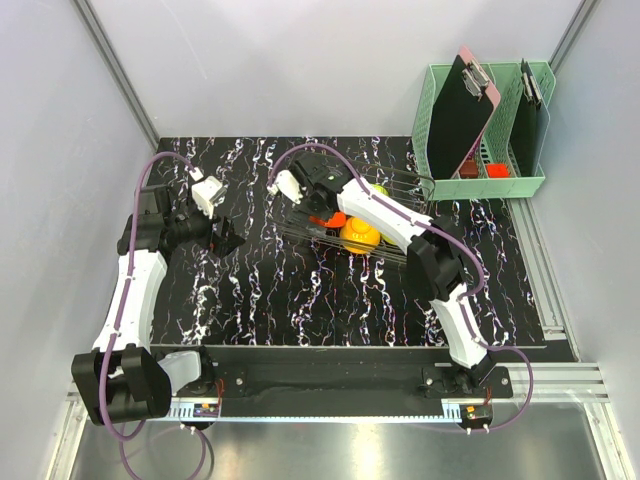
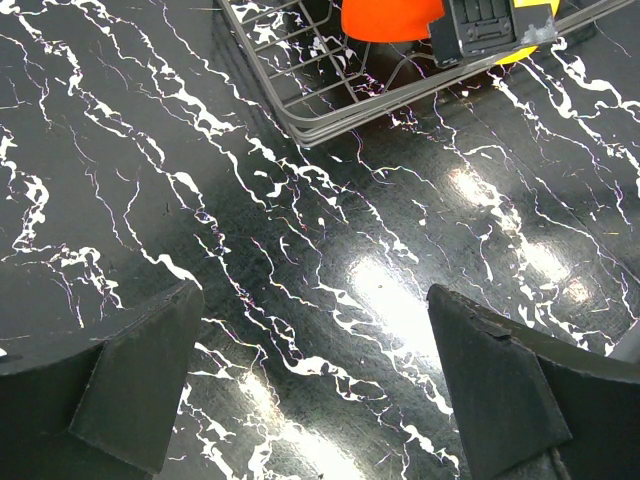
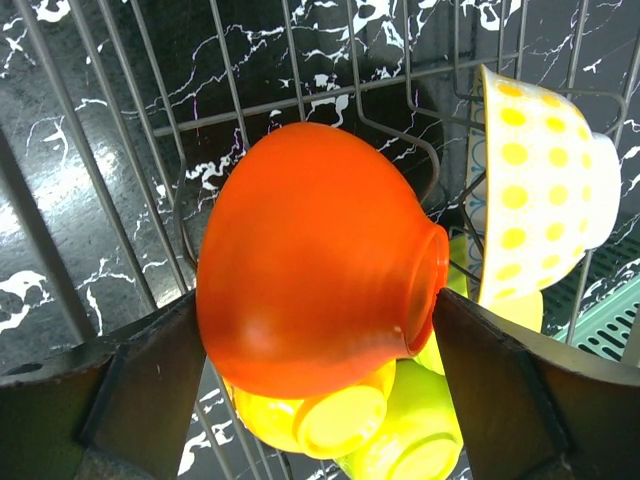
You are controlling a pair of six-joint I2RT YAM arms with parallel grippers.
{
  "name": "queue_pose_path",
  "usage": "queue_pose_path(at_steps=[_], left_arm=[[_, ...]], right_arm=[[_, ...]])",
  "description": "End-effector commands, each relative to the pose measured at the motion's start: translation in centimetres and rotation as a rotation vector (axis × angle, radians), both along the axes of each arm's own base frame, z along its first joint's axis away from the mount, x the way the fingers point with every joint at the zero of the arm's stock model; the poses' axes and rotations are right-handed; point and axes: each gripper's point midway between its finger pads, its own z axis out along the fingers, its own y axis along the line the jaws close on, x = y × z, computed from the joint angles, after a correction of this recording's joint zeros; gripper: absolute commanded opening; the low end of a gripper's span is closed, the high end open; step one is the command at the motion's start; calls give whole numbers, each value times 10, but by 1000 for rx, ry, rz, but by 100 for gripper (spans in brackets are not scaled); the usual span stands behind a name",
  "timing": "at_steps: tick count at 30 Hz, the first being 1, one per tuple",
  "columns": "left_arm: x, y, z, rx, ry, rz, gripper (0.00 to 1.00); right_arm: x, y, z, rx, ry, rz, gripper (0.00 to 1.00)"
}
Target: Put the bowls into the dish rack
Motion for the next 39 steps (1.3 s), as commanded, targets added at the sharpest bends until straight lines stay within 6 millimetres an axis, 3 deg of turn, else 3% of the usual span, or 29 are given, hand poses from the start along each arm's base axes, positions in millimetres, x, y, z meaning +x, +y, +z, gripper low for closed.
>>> queue_pose_path(at_steps=[1,11,14,18,24,26,27,29,30,31,33,35,36,39], left_arm=[[5,-3,16,-17,-58,-21,99],[6,1,15,4,-57,-9,99],[10,1,14,3,-52,-10,99],[29,4,16,-7,-39,14,99],[83,0,10,0,10,75,99],[99,-11,16,34,-12,75,99],[109,-12,8,45,5,83,99],[123,-28,12,68,-15,61,99],[132,-32,0,75,13,58,99],[142,-39,5,84,-1,58,99],[156,-47,-12,85,42,63,99],[171,-52,-11,98,36,79,99],[177,-54,-24,108,60,81,99],[187,-54,-40,144,81,106,99]], right_arm=[[-6,0,44,34,-34,22,98],[-11,1,110,139,-123,43,99],[-8,-7,134,154,-192,14,100],[12,-36,159,118,-345,-97,100],[37,-104,152,86,-379,-272,99],[39,-124,158,96,-393,-309,99],[42,-140,152,86,-385,-338,100],[41,-158,155,86,-390,-373,100],[38,-165,146,65,-370,-381,100],[37,-177,148,62,-374,-403,99],[32,-187,137,43,-352,-417,99],[26,-195,140,57,-351,-432,99],[23,-197,137,55,-344,-434,99],[14,-201,145,77,-352,-435,99]])
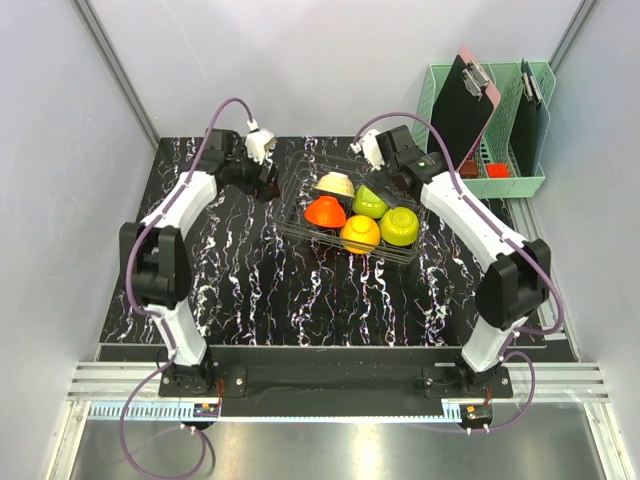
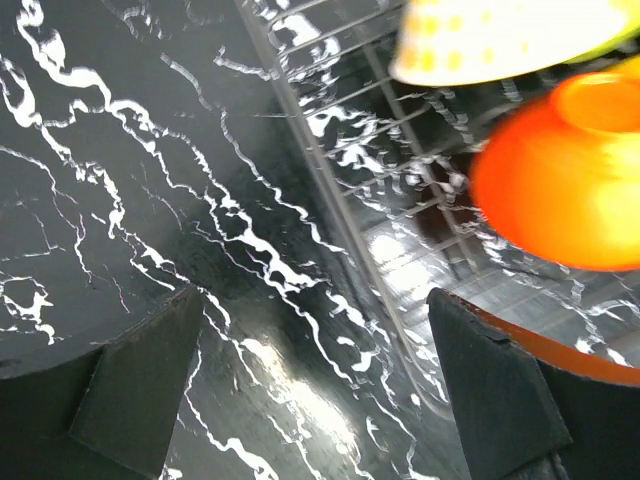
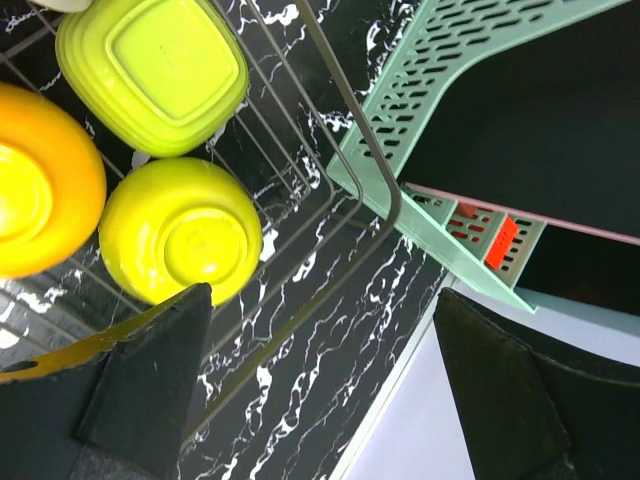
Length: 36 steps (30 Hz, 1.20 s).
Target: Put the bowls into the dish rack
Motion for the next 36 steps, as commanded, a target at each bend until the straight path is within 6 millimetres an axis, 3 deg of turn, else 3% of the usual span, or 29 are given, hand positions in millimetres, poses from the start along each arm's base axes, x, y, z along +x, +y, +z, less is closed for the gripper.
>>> queue_pose_path(at_steps=[1,4,6,7,9,10,12,14,15,16,20,24,30,35,36], left_arm=[[24,7,-9,56,-15,80,99],[13,9,-27,98,14,68,99],[3,11,-29,125,9,50,99],[-8,11,-41,140,35,38,99],[-22,11,-38,155,28,17,99],[-36,12,-49,160,59,7,99],[-51,13,-40,161,44,-10,99],[-73,16,-49,164,79,-26,99],[-81,16,-41,160,65,-30,99],[-92,17,-47,160,88,-39,99],[-123,21,-41,162,84,-58,99],[-147,25,-51,170,122,-61,99],[-160,42,-75,246,147,-43,99],[-147,58,-86,265,163,9,99],[-137,64,-80,256,149,34,99]], right_arm=[[-10,-4,50,91,-129,-13,99],[-14,-8,59,95,-147,-11,100],[-13,-10,63,100,-157,-16,99],[-13,-11,65,106,-161,-20,100],[-12,-10,68,120,-167,-21,100],[-13,-9,67,125,-164,-24,100],[-13,-8,66,132,-159,-23,99],[-13,-7,64,140,-156,-23,100],[-14,-7,64,141,-154,-23,100],[-15,-7,65,146,-156,-23,100],[-17,-7,69,163,-164,-22,99],[-21,-8,70,168,-166,-20,99],[-28,-9,76,189,-177,-17,100],[-30,-9,76,195,-175,-15,100],[-31,-9,76,196,-174,-14,99]])
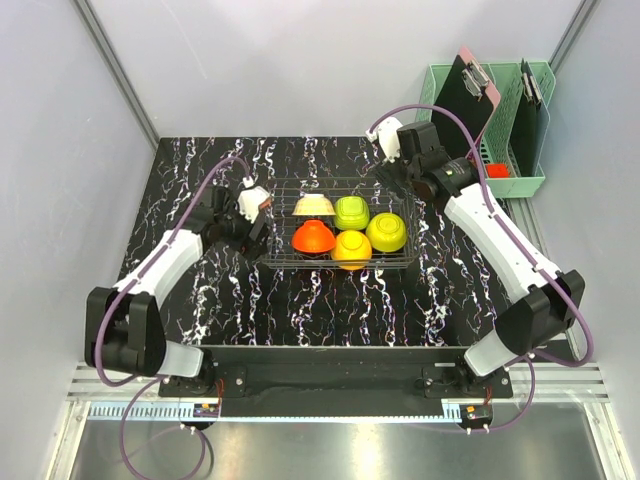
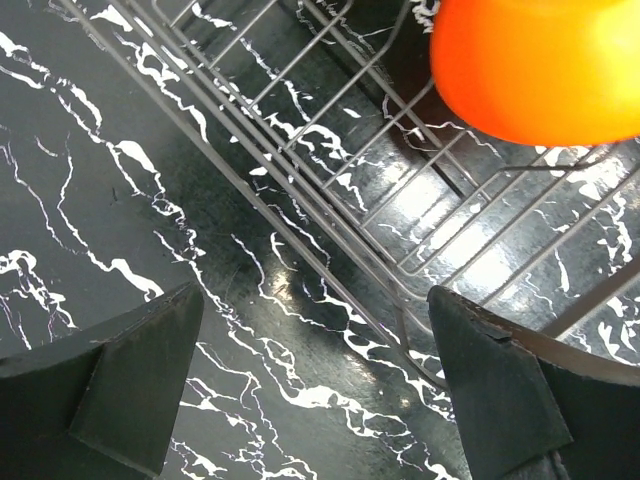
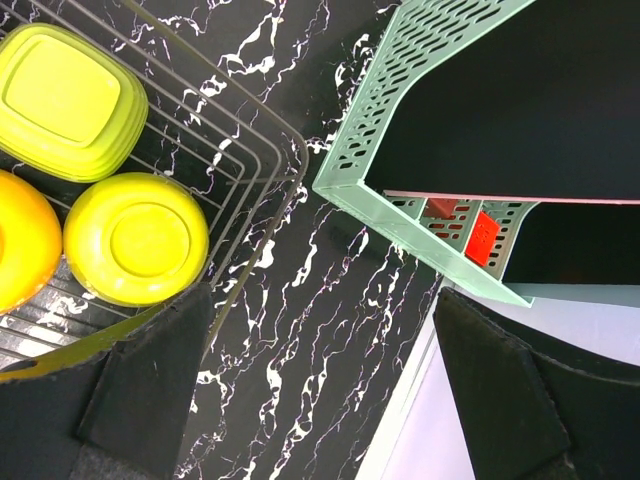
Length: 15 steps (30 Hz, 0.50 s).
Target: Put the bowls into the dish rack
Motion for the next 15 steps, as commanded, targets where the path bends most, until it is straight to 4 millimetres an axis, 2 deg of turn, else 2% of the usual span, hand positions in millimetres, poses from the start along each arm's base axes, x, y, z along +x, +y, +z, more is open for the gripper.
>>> queue_pose_path(at_steps=[1,5,9,15], left_arm=[[5,40,-25,101,74,82,99],[26,48,-17,97,57,113,99],[40,43,-5,67,40,115,99],[26,21,10,-36,47,72,99]], right_arm=[[-4,-1,16,52,-46,-2,100],[-3,0,17,57,-46,-1,100],[-1,1,13,53,-37,-3,100],[1,1,10,49,-31,-4,100]])
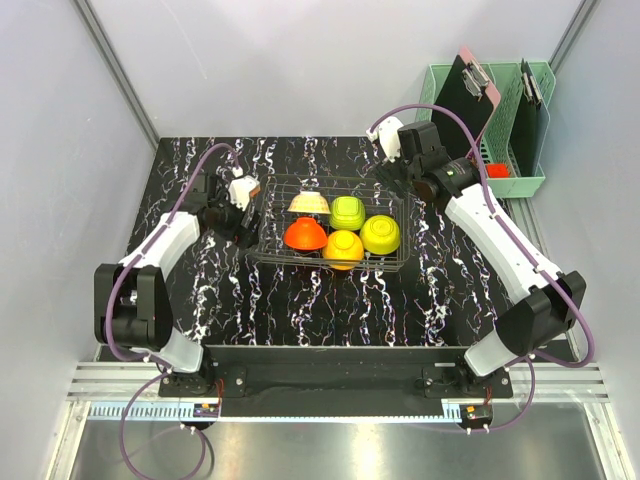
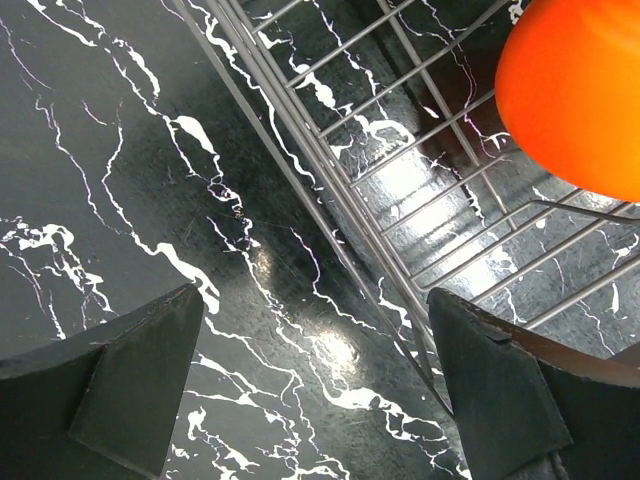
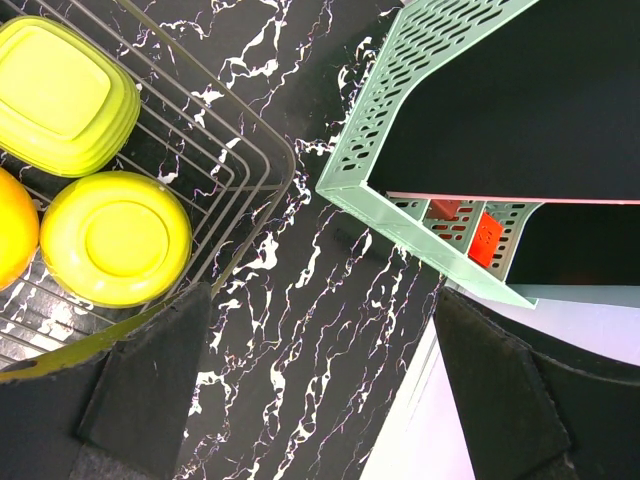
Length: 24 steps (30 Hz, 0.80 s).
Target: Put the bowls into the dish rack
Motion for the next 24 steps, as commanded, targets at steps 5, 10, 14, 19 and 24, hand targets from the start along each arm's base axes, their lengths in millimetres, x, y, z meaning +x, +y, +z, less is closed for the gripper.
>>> queue_pose_path(at_steps=[5,10,14,19,24], left_arm=[[-26,-20,27,-59,-38,-61,99],[-43,-31,30,-108,-20,-85,99],[-54,-35,23,-115,9,-99,99],[-63,-37,12,-113,38,-108,99],[-69,-35,6,-100,52,-115,99]], right_arm=[[5,2,8,44,-28,-7,100],[4,2,7,45,-24,-6,100],[2,1,10,47,-30,-8,100],[1,0,11,50,-35,-10,99],[1,-1,11,50,-34,-11,100]])
